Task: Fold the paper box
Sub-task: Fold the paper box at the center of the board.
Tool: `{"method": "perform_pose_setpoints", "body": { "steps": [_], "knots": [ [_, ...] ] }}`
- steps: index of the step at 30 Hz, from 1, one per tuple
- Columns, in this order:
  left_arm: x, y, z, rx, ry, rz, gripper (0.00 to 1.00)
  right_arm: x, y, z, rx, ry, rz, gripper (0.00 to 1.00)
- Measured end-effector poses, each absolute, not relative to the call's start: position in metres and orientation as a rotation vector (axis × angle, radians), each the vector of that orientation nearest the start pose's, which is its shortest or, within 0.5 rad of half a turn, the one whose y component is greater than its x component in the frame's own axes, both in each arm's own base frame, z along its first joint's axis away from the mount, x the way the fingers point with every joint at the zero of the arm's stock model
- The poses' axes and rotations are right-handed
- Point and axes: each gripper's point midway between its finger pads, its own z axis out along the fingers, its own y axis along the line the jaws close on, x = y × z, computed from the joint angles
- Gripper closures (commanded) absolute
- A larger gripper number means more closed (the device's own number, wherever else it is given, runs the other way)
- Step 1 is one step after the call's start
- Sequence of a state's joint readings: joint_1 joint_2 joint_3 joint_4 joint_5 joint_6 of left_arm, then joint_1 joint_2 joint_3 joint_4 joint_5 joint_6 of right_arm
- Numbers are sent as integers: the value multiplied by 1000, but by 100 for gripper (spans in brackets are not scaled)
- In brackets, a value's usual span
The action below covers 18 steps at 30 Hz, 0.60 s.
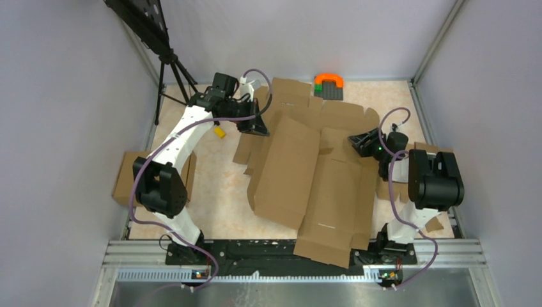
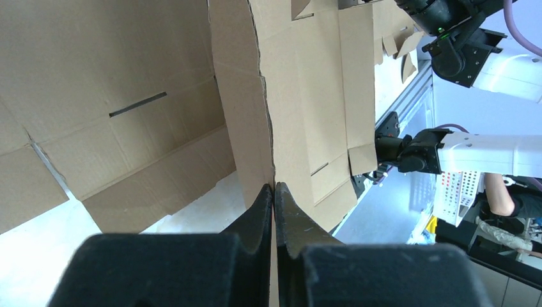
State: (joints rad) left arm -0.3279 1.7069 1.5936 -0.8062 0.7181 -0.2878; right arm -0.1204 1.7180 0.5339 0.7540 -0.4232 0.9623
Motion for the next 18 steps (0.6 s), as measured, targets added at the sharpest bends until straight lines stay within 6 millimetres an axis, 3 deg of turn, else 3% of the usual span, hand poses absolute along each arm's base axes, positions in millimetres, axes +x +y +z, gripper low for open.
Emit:
{"method": "perform_pose_setpoints", "body": {
  "steps": [7,11,18],
  "knots": [
    [333,-245,225,368,2493,-1150,100,404,56,68,781,1974,944,38],
    [334,-245,225,367,2493,-1150,100,416,43,96,694,1988,845,26],
    [334,-244,225,365,2493,-1149,100,452,22,158,462,2033,618,24]
  ]
}}
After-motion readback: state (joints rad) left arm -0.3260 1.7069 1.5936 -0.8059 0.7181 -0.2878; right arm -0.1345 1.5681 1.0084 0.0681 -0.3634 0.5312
